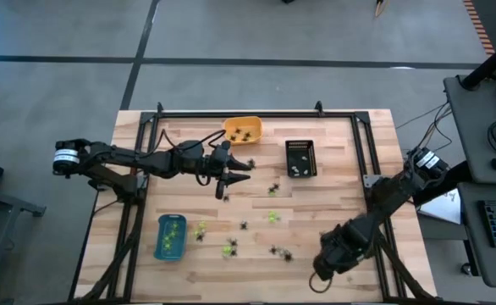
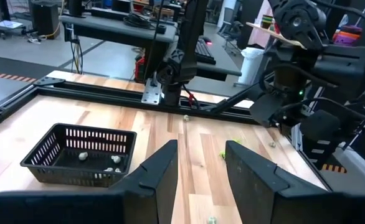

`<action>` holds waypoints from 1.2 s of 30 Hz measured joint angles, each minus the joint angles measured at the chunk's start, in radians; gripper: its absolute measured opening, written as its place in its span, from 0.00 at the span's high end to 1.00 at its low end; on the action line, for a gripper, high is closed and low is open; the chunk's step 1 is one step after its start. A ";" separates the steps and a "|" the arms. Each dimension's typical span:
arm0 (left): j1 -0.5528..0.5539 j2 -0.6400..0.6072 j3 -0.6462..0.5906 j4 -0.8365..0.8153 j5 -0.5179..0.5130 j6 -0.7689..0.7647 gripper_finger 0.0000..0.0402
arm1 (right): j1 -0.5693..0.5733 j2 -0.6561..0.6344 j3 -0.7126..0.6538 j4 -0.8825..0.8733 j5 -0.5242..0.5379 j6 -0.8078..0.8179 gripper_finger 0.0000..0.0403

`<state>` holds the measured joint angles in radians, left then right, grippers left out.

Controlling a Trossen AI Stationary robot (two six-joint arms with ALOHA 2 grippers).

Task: Sort Halloween decoration
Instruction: Put the white skull toy into the black bin

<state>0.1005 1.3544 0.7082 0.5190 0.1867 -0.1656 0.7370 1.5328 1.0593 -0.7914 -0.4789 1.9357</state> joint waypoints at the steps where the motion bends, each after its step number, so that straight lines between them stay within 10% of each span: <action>1: 0.000 0.000 0.000 0.000 0.000 0.004 0.71 | 0.014 0.006 0.000 0.012 0.000 0.018 0.98; 17: 0.000 0.000 0.000 -0.011 0.000 0.026 0.71 | 0.116 0.190 0.000 0.133 -0.146 -0.107 0.98; 36: 0.000 0.000 0.000 -0.011 -0.001 0.026 0.71 | 0.116 0.205 -0.024 0.041 0.041 -0.224 0.98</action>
<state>0.1005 1.3544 0.7082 0.5079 0.1860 -0.1394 0.8530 1.7374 1.0355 -0.7500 -0.4382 1.7122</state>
